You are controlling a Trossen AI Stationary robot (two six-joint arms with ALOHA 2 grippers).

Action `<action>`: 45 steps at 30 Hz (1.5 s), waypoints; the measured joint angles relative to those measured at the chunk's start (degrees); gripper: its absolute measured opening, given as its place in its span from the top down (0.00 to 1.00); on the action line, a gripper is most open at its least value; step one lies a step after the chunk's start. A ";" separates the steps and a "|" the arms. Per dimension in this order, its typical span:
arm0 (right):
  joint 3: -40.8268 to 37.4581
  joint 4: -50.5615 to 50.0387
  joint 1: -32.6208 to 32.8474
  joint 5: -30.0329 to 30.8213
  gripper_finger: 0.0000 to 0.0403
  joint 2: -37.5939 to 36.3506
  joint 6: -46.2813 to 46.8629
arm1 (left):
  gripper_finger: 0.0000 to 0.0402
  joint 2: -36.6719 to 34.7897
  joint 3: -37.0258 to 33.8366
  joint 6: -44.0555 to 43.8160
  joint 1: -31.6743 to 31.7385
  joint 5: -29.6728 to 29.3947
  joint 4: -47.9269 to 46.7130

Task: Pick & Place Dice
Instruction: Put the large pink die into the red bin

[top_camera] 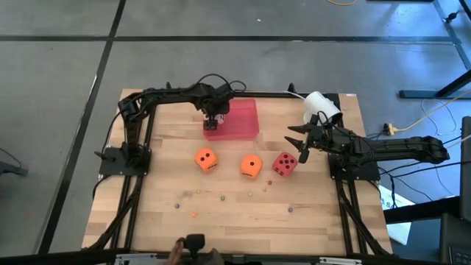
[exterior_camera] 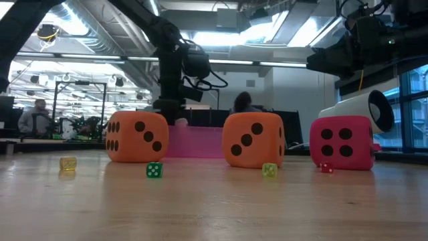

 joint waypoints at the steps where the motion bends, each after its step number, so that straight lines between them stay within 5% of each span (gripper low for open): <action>1: 0.00 0.00 0.00 0.00 0.49 0.00 -0.02 | 0.10 0.01 0.00 0.04 -0.11 -0.03 0.03; 36: 0.00 -0.02 0.00 -0.28 0.49 0.02 -0.04 | 0.04 0.46 8.12 -2.85 -4.46 -8.83 -6.60; 45: 0.00 -0.02 0.00 -0.28 0.49 0.02 -0.04 | 0.04 0.45 8.13 -4.61 -4.70 0.20 -6.94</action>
